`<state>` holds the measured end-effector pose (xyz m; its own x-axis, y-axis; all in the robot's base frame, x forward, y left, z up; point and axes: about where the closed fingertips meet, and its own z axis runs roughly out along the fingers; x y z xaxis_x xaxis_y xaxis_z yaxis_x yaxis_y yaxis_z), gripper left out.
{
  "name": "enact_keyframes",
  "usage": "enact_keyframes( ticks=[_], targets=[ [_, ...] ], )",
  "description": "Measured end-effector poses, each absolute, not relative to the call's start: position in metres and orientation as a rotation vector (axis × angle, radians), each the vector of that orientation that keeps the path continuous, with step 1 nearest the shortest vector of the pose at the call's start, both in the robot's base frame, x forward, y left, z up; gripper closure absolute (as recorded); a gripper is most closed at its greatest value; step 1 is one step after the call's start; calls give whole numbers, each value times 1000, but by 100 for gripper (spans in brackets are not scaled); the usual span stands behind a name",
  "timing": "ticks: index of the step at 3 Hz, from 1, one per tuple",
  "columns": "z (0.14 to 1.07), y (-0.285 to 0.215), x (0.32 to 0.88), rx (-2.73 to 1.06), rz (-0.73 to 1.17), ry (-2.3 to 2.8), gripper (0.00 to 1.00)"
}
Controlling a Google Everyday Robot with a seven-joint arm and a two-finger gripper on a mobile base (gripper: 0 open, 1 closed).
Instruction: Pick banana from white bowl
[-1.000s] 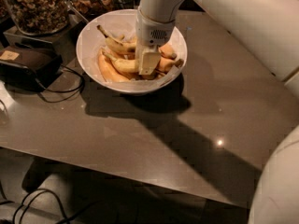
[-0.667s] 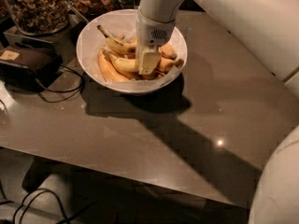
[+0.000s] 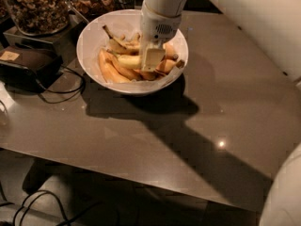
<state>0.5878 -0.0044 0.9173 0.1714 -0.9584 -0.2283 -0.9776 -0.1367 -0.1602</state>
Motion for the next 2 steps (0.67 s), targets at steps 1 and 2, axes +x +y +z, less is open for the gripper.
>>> enact_keyframes(
  ticks=[1, 2],
  targets=[
    [936, -14, 581, -2142, 91, 1888, 100],
    [969, -30, 559, -2119, 55, 1887, 100]
  ],
)
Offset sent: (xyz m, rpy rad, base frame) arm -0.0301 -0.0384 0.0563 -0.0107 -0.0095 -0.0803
